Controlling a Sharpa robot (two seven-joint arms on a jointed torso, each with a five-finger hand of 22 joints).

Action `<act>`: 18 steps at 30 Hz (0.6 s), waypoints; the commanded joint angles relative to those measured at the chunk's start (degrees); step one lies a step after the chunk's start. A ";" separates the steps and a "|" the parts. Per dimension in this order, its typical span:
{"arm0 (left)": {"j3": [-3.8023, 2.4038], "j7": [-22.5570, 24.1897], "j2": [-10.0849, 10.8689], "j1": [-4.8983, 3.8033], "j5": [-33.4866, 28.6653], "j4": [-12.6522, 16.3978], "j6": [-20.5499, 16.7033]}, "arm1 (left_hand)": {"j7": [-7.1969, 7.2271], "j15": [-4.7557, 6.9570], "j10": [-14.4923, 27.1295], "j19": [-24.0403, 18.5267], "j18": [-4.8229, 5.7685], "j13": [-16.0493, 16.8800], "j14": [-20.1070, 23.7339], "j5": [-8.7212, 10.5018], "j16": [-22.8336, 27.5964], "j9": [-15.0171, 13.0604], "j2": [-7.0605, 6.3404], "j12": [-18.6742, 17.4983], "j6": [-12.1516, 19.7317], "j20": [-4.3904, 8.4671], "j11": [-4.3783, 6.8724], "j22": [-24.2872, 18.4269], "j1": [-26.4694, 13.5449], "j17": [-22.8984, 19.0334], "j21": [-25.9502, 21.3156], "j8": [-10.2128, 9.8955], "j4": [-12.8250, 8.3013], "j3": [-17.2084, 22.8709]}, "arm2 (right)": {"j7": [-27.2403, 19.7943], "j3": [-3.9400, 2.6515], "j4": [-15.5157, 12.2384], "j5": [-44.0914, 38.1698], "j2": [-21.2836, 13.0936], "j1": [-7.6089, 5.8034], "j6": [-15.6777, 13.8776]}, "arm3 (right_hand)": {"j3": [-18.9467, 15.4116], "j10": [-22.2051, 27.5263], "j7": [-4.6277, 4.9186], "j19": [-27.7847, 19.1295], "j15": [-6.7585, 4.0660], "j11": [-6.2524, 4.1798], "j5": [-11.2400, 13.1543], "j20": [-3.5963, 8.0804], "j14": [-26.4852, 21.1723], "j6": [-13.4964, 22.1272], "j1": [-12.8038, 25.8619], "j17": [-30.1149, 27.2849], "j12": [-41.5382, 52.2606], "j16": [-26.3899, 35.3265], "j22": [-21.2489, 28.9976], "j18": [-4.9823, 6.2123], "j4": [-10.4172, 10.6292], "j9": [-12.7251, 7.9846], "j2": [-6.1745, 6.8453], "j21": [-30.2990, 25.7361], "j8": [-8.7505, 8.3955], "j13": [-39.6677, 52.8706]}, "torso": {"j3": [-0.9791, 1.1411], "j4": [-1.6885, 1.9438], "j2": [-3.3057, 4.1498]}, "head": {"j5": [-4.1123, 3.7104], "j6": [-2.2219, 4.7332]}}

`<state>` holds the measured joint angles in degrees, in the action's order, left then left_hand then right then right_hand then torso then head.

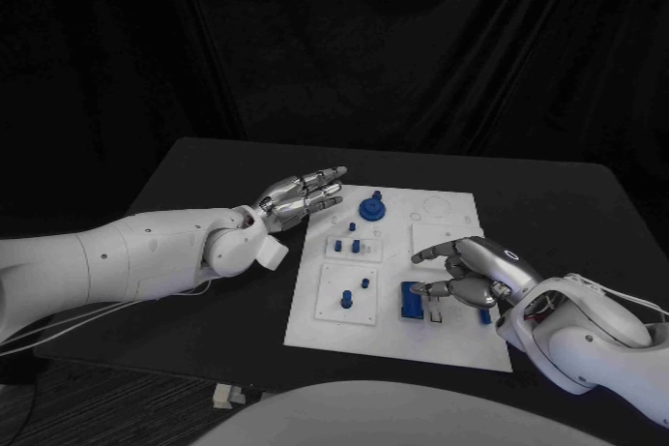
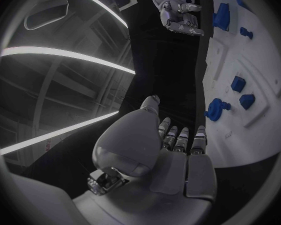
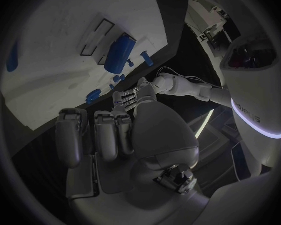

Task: Assemble the parts on the task board

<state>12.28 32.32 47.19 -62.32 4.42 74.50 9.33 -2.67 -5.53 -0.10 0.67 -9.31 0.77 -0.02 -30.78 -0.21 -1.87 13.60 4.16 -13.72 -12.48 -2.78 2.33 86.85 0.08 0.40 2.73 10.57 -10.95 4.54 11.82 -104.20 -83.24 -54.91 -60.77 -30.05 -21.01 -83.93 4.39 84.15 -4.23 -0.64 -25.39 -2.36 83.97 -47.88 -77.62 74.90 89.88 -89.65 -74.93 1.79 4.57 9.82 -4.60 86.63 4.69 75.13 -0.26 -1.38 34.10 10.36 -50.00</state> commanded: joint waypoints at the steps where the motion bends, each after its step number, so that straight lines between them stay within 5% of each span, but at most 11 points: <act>1: -0.06 0.67 -0.05 0.11 -0.30 0.06 0.74 | -0.44 -0.17 -0.07 -0.03 -1.03 0.08 0.02 -0.20 0.21 -0.06 0.03 0.38 0.08 -0.24 -0.31 -0.05 0.52 -0.08 0.16 0.22 -0.36 -0.10 | 1.51 0.01 -0.74 -11.53 -0.54 0.61 1.51 | 0.83 -6.07 -0.24 3.27 -0.40 -0.61 4.45 0.54 6.03 3.42 -1.17 15.10 0.12 -0.35 -13.35 -0.51 0.26 -0.40 1.19 -0.97 0.85 14.87 | -0.02 0.00 -0.01 | -0.11 0.00; 2: -0.06 0.66 -0.06 0.12 -0.30 0.04 0.75 | -0.44 -0.17 -0.07 -0.03 -1.03 0.08 0.02 -0.20 0.21 -0.06 0.03 0.38 0.08 -0.24 -0.31 -0.05 0.52 -0.08 0.16 0.22 -0.36 -0.10 | 2.16 0.01 -0.88 -12.87 -0.69 0.85 2.27 | 2.21 -6.07 -0.25 3.19 -0.38 -0.61 5.57 0.58 6.03 4.18 -1.24 15.10 0.12 -0.35 -13.30 -0.47 0.95 -0.37 2.12 -1.11 1.64 14.87 | -0.04 0.00 -0.03 | -0.10 0.00; 4: -0.06 0.65 -0.10 0.15 -0.30 0.03 0.80 | -0.56 -0.16 -0.08 -0.02 -1.03 0.09 0.02 -0.30 0.21 -0.06 0.02 0.39 0.10 -0.24 -0.29 -0.04 0.57 -0.08 0.16 0.23 -0.48 -0.06 | 3.62 0.01 -1.11 -15.73 -0.94 1.53 3.82 | 15.76 -6.07 0.26 2.88 0.16 -0.24 10.51 0.51 6.03 8.41 -1.24 15.10 0.12 -0.35 -13.11 -0.31 8.72 0.04 11.56 -1.74 6.51 14.87 | -0.09 -0.02 -0.09 | -0.07 0.00; 6: -0.06 0.64 -0.11 0.19 -0.30 0.02 0.85 | -0.56 -0.16 -0.08 -0.02 -1.03 0.09 0.02 -0.30 0.21 -0.06 0.02 0.39 0.10 -0.24 -0.29 -0.04 0.57 -0.08 0.16 0.23 -0.48 -0.06 | 4.96 0.01 -1.23 -17.94 -1.03 2.29 5.01 | 17.92 -6.07 0.55 2.73 0.22 -0.01 11.45 0.23 6.03 10.14 -1.78 15.10 0.12 -0.35 -13.01 -0.25 12.12 0.41 14.38 -2.05 8.68 14.87 | -0.07 0.01 -0.10 | -0.09 0.00; 11: -0.06 0.61 -0.01 0.26 -0.30 0.03 0.87 | -0.69 -0.15 -0.07 -0.02 -1.03 0.09 0.02 -0.41 0.21 -0.07 0.03 0.40 0.07 -0.25 -0.27 -0.04 0.61 -0.08 0.16 0.24 -0.59 -0.01 | 7.24 0.01 -1.10 -20.84 -0.89 3.74 6.87 | 17.91 -6.07 0.95 2.28 0.40 0.39 13.16 -0.10 6.03 12.39 -1.18 15.10 0.12 -0.35 -12.71 -0.04 12.29 1.51 15.67 -2.89 12.64 14.87 | -0.02 -0.02 -0.03 | -0.14 0.00; 12: -0.06 0.61 0.00 0.28 -0.30 0.03 0.88 | -0.69 -0.15 -0.07 -0.02 -1.03 0.09 0.02 -0.41 0.21 -0.07 0.03 0.40 0.07 -0.25 -0.27 -0.04 0.61 -0.08 0.16 0.24 -0.59 -0.01 | 7.53 0.01 -1.04 -21.19 -0.83 3.92 7.07 | 17.88 -6.07 1.14 2.20 0.47 0.50 13.48 -0.34 6.03 14.05 -1.10 15.10 0.12 -0.35 -12.65 -0.02 12.30 2.28 15.86 -3.08 15.10 14.87 | 0.00 -0.04 -0.01 | -0.13 0.00; 14: -0.06 0.59 0.03 0.30 -0.30 0.03 0.89 | -0.69 -0.15 -0.07 -0.02 -1.03 0.09 0.02 -0.41 0.21 -0.07 0.03 0.40 0.07 -0.25 -0.27 -0.04 0.61 -0.08 0.16 0.24 -0.59 -0.01 | 7.98 0.01 -0.89 -21.70 -0.70 4.20 7.31 | 17.70 -6.07 1.17 2.10 0.53 0.57 13.75 -0.36 6.03 15.20 -0.89 15.10 0.12 -0.35 -12.59 0.04 12.34 2.73 16.15 -3.29 16.65 14.87 | 0.01 -0.07 -0.02 | -0.09 0.00; 18: -0.06 0.50 0.06 0.34 -0.30 0.05 0.98 | -0.78 -0.15 -0.08 -0.01 -1.04 0.09 0.02 -0.48 0.21 -0.07 0.03 0.41 0.03 -0.25 -0.25 -0.02 0.62 -0.08 0.17 0.26 -0.67 0.02 | 8.57 0.01 -0.61 -22.31 -0.39 4.59 7.46 | 17.44 -6.07 1.32 2.07 0.75 0.74 14.37 -0.47 6.03 18.58 -0.21 15.10 0.12 -0.35 -12.54 0.09 12.36 4.33 16.54 -3.50 22.36 14.87 | 0.00 -0.06 -0.02 | -0.06 0.00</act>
<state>12.28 32.24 47.30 -62.06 4.42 74.44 9.52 -3.09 -5.53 -0.10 0.67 -9.31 0.76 -0.02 -31.00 -0.21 -1.86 13.60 4.38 -13.72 -12.48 -2.78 2.33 86.85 0.09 0.40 2.73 10.26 -10.95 10.01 11.55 -104.95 -102.50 -55.29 -56.66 -25.45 -3.31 -84.02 5.75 84.01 -3.93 -0.29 -11.25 -2.52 83.99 -29.61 -77.87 74.90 89.64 -89.65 -74.91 1.80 16.92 13.79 11.39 83.37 26.25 74.94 -0.28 -1.42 34.05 10.28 -50.00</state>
